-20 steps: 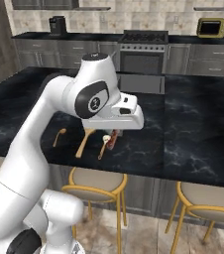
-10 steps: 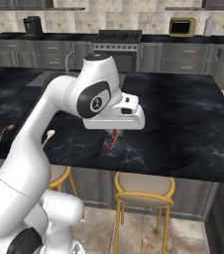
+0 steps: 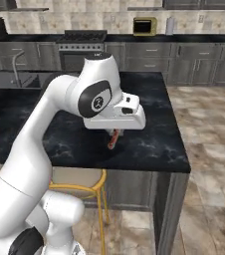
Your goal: Pick up the metallic utensils from the counter and place them in the open drawer. Make sure not to pick up any wooden utensils.
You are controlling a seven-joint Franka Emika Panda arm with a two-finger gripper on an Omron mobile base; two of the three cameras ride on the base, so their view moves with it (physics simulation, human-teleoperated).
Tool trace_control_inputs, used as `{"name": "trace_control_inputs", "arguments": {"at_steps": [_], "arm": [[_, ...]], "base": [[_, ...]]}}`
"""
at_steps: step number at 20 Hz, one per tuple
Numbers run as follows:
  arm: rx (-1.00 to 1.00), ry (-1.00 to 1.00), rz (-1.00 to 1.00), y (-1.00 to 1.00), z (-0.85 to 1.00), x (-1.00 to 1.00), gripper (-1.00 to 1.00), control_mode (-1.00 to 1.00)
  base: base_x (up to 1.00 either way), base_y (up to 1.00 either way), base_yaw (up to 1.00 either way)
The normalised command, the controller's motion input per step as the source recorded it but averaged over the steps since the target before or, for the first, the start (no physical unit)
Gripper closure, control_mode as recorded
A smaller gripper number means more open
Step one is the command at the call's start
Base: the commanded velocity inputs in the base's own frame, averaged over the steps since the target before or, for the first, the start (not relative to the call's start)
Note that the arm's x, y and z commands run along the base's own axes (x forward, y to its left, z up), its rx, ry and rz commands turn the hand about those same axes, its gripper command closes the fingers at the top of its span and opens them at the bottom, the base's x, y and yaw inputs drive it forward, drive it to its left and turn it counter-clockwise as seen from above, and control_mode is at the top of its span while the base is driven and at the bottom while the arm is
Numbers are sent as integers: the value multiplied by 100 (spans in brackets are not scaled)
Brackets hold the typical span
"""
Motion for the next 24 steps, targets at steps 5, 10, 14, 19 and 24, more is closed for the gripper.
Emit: {"name": "trace_control_inputs", "arguments": {"at_steps": [5, 10, 14, 19, 24], "arm": [[0, 0, 0, 0, 0, 0, 100, 100], [0, 0, 0, 0, 0, 0, 100, 100], [0, 0, 0, 0, 0, 0, 100, 100], [0, 0, 0, 0, 0, 0, 100, 100], [0, 0, 0, 0, 0, 0, 100, 100]], "base": [[48, -100, -12], [52, -100, 3], [69, -100, 8], [64, -100, 6], [91, -99, 30]]}}
